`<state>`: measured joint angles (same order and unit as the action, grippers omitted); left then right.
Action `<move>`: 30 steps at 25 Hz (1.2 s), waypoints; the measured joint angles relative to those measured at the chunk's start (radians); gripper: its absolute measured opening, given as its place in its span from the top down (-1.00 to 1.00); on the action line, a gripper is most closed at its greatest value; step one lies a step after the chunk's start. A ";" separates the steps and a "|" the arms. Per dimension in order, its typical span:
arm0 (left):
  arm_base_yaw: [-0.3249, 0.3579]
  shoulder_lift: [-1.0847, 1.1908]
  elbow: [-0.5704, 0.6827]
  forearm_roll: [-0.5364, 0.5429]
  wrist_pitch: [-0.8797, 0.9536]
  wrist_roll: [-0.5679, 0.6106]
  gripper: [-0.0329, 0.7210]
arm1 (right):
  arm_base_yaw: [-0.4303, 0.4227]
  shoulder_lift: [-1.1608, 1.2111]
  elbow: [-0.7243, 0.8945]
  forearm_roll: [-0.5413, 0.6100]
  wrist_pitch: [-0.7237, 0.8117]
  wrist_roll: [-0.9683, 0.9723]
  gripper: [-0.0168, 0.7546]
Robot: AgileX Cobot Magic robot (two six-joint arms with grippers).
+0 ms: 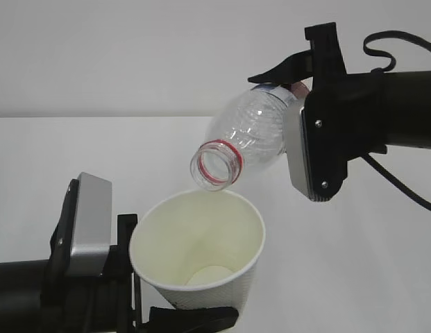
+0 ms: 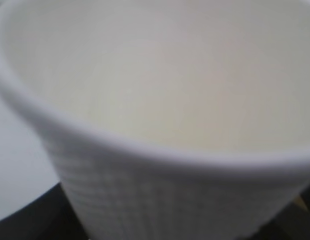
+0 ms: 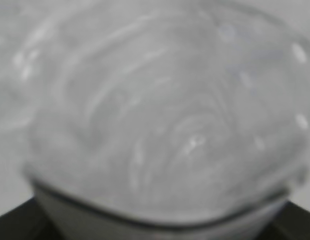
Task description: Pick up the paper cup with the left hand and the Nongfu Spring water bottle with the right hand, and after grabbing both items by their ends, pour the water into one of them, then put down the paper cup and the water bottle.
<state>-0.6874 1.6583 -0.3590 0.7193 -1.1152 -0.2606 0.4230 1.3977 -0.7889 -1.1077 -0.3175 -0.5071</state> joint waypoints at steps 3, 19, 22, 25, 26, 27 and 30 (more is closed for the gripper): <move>0.000 0.000 0.000 0.000 0.000 0.000 -0.49 | 0.000 0.000 0.000 0.001 0.000 -0.027 -0.40; 0.000 0.000 0.000 0.000 0.010 0.000 -0.49 | 0.000 0.000 0.000 0.001 0.000 -0.103 -0.40; 0.000 0.000 0.000 0.000 0.010 0.000 -0.49 | 0.000 0.000 0.000 0.002 0.000 -0.125 -0.40; 0.000 0.000 0.000 0.002 0.010 0.000 -0.49 | 0.000 0.000 0.000 0.009 0.000 -0.134 -0.40; 0.000 0.000 0.000 0.002 0.010 0.000 -0.49 | 0.000 0.000 0.000 0.014 0.000 -0.137 -0.40; 0.000 0.000 0.000 0.002 0.010 0.000 -0.49 | 0.000 0.000 0.000 0.018 -0.006 -0.139 -0.40; 0.000 0.000 0.000 0.002 0.010 0.000 -0.49 | 0.000 0.000 0.000 0.048 -0.045 -0.166 -0.40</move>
<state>-0.6874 1.6583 -0.3590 0.7211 -1.1052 -0.2606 0.4230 1.3977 -0.7889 -1.0599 -0.3627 -0.6731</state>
